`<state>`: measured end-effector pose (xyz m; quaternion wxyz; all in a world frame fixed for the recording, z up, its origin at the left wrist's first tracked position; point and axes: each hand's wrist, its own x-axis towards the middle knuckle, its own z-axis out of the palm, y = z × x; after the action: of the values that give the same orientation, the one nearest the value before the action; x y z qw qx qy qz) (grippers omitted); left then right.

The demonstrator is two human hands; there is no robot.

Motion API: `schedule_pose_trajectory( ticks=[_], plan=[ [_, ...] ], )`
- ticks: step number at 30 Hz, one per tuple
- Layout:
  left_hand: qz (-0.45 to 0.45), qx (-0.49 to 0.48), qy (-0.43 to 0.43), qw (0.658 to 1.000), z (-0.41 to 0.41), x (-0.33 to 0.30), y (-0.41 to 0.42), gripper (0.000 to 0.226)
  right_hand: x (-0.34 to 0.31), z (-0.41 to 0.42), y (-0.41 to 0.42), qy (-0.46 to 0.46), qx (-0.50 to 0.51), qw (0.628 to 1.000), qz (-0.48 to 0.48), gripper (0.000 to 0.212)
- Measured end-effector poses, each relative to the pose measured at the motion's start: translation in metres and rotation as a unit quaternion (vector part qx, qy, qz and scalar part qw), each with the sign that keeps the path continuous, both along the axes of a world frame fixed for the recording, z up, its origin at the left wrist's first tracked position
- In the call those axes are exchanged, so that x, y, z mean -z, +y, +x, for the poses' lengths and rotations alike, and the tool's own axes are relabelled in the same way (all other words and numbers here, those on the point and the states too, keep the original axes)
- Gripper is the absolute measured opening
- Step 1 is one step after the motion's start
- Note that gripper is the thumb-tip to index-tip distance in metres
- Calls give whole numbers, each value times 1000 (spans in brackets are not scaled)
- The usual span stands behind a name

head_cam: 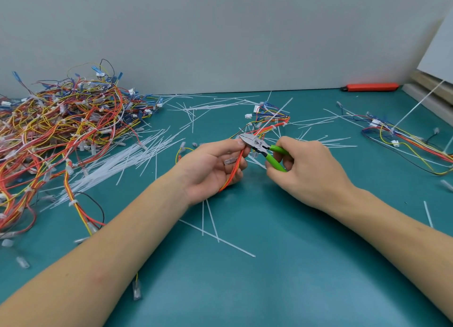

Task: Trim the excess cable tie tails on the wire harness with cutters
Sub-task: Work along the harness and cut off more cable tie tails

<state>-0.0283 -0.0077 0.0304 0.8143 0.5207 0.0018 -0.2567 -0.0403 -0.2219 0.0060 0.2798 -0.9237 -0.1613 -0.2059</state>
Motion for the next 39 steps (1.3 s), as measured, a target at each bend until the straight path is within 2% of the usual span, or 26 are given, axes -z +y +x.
schedule_pose_trajectory(
  ticks=[30, 39],
  plan=[
    [9, -13, -2, 1000, 0, 0, 0, 18, 1, 2, -2, 26, -17, 1000, -3, 19],
    [13, -16, 1, 1000, -1, 0, -1, 11, 1, 2, -2, 17, -19, 1000, 8, 19]
  ],
)
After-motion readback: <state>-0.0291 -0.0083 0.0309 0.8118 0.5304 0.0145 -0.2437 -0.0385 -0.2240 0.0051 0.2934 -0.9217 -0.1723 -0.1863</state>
